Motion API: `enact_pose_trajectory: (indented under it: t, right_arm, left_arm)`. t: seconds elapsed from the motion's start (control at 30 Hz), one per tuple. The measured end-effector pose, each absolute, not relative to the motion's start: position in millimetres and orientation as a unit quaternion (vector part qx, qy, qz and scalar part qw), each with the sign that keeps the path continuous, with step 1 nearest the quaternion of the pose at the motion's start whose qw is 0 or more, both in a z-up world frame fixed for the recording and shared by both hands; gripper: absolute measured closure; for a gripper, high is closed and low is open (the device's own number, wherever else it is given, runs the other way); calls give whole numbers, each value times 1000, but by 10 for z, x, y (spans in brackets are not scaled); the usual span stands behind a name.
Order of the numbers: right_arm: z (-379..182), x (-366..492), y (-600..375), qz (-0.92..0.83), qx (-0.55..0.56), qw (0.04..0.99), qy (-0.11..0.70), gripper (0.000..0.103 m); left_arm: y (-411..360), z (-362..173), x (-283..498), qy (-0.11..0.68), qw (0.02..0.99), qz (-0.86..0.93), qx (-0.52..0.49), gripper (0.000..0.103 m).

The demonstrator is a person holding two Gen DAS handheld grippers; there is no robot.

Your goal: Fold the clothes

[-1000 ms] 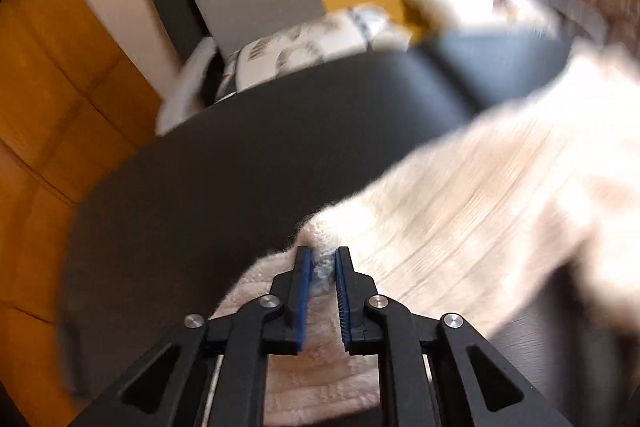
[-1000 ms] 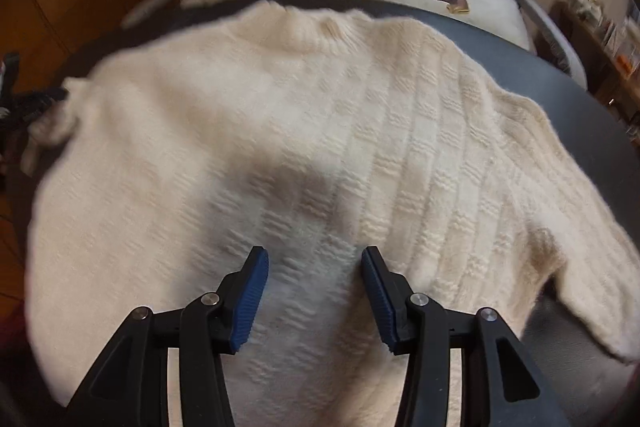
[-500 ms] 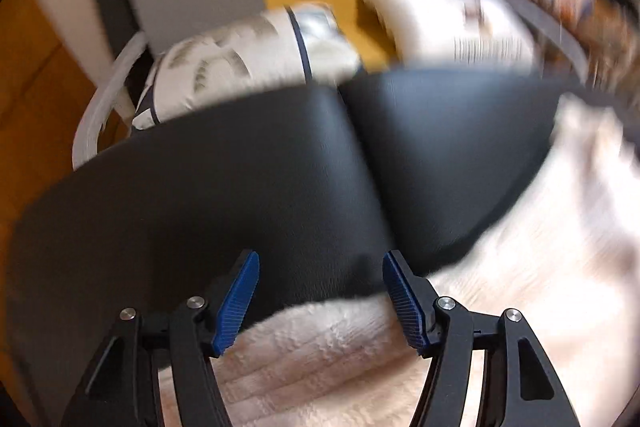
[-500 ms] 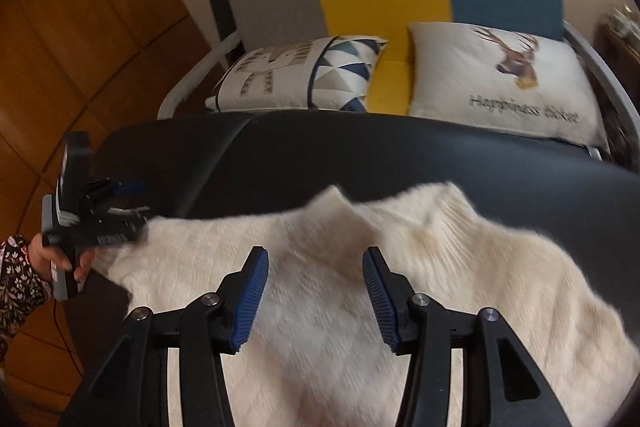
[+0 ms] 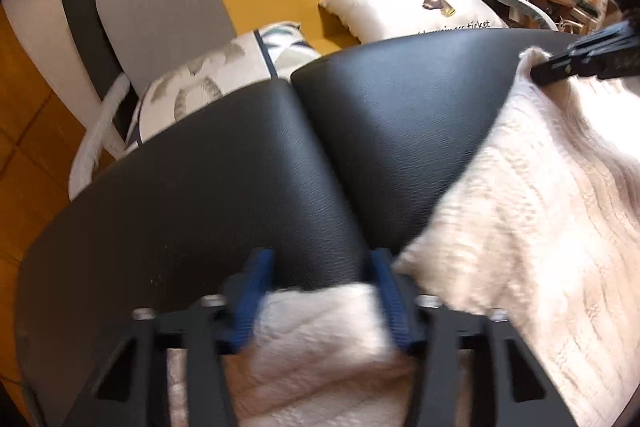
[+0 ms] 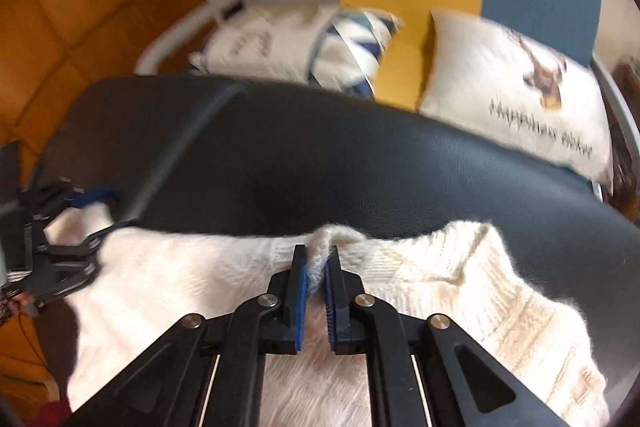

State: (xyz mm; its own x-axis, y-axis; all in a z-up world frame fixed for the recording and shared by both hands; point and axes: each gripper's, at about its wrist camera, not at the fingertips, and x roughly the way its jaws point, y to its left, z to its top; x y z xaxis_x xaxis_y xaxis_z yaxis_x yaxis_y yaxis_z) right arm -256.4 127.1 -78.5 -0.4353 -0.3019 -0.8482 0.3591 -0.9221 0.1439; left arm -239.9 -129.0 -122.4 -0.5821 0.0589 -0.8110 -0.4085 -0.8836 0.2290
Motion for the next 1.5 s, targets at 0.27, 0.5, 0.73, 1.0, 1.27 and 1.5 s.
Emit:
enact_pose_trajectory:
  t: [0.27, 0.5, 0.73, 1.0, 1.27, 1.5]
  right_arm:
    - [-618, -1525, 1629, -869, 446, 213, 10, 97]
    - [-1180, -1178, 1782, -835, 512, 196, -39, 97]
    - [-1010, -1306, 1806, -848, 480, 203, -90, 93]
    - [-1013, -1037, 1781, -864, 485, 135, -6, 85]
    - [-1234, -959, 2239, -878, 476, 59, -6, 81]
    - [-1244, -1374, 2102, -885, 463, 52, 21, 79]
  left_arm:
    - [-1374, -839, -1796, 169, 130, 920, -329, 98]
    - [-1346, -934, -1305, 196, 168, 895, -365, 98]
    - [-1118, -785, -1759, 124, 157, 892, -405, 97]
    - [-669, -994, -2369, 119, 127, 874, -454, 91]
    - [-534, -1224, -2495, 221, -6, 875, -431, 79]
    - [-536, -1284, -2530, 254, -52, 875, -410, 73]
